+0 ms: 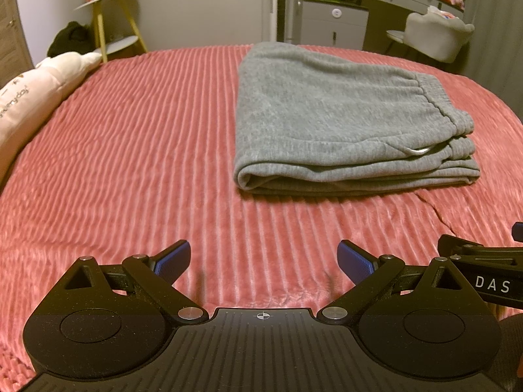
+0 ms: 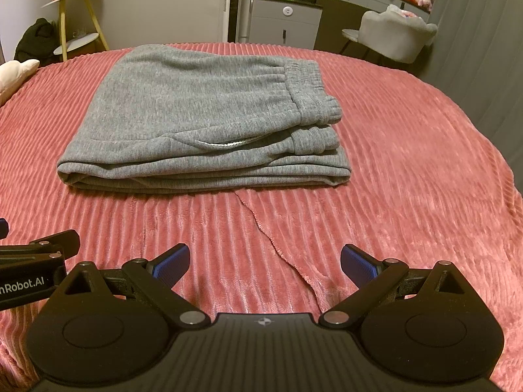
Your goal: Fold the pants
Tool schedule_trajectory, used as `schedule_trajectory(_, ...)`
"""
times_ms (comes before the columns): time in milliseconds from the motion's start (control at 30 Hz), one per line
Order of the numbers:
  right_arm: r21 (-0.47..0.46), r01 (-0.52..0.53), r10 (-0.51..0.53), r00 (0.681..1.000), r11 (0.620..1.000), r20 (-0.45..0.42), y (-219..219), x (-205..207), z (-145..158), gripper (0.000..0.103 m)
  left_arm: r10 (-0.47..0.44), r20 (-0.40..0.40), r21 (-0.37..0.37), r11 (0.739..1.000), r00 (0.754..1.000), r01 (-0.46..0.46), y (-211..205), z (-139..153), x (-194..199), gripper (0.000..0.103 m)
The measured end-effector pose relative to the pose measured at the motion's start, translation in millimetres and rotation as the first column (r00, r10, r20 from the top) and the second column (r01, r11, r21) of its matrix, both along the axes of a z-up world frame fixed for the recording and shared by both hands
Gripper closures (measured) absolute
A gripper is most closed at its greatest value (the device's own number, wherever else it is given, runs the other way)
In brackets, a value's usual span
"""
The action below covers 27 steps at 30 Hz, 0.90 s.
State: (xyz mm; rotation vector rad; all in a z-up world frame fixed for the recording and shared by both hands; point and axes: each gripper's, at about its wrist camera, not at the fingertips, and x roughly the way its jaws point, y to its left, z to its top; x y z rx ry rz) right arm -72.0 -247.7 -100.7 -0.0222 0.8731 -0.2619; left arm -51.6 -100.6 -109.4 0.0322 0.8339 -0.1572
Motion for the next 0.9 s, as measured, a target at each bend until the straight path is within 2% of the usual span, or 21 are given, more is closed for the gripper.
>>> schedule_trajectory(667,0.002,0.001,-0.001,1.000,1.000,-0.001,0.1,-0.2,0.1,0.004,0.001,-0.001,-0.018,1.000,1.000,-0.001,0.1,0.7,-0.1,0.003)
schedule_trajectory(900,0.002,0.001,-0.001,1.000,1.000,-0.002,0.0,-0.3,0.2,0.004,0.014,0.013,-0.047,0.999,1.000,-0.013,4.4,1.7,-0.3,0.003)
